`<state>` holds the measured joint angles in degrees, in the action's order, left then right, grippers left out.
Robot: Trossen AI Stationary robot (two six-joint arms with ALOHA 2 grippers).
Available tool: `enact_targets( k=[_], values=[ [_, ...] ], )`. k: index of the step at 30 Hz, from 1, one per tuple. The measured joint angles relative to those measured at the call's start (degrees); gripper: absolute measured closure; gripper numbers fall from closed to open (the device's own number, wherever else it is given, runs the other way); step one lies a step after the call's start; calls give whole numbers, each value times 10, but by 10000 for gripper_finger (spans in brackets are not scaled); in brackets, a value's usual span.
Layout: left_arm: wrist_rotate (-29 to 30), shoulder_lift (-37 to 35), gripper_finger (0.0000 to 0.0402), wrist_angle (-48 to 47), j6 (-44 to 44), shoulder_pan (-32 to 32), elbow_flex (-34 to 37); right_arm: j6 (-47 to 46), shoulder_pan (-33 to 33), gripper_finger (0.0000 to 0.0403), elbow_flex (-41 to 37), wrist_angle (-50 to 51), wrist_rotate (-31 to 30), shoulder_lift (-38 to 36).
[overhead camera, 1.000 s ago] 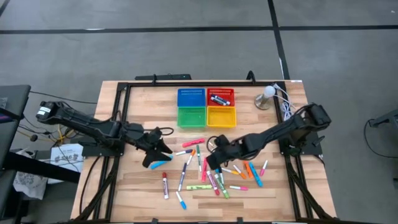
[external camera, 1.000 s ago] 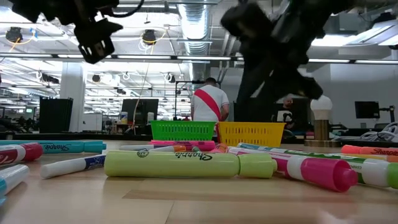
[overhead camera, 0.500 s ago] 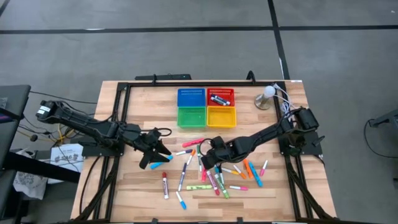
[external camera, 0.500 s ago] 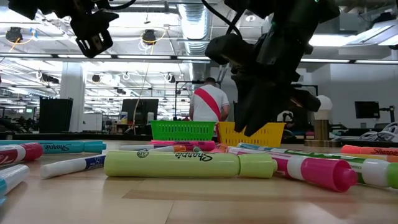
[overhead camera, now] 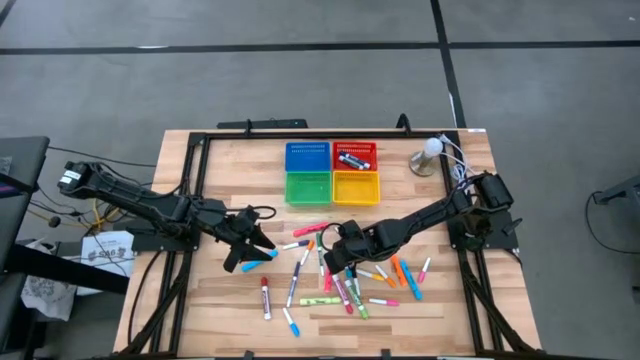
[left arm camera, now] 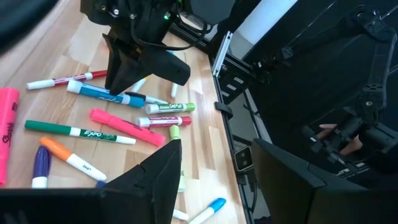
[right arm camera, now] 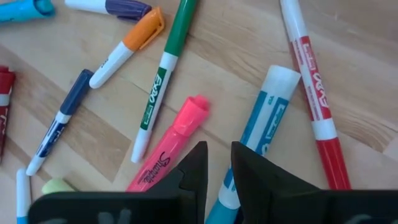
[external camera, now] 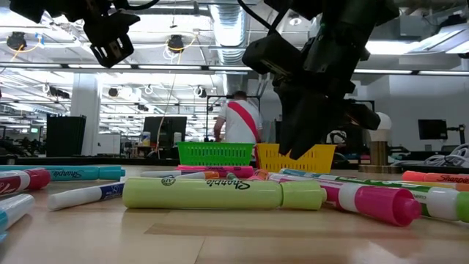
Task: Pick & Place Markers
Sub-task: Put the light blue thick dry erase marker into the red bin
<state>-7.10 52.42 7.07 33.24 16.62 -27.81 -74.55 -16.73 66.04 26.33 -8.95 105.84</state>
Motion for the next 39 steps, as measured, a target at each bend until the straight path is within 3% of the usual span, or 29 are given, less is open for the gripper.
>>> enact_targets(
  k=[4,14,20,27,39],
  values=[
    [0,0,207,0,-9,-1,0,0,0,326,0,0,0,0],
    [0,0,207,1,-13,-5,0,0,0,229,0,8,0,0],
    [0,0,207,1,-13,-5,0,0,0,195,0,26,0,0],
    [0,0,207,0,-13,-6,0,0,4,195,0,32,0,2],
    [-1,0,207,0,-13,-10,0,0,5,228,-1,32,-16,3]
  ],
)
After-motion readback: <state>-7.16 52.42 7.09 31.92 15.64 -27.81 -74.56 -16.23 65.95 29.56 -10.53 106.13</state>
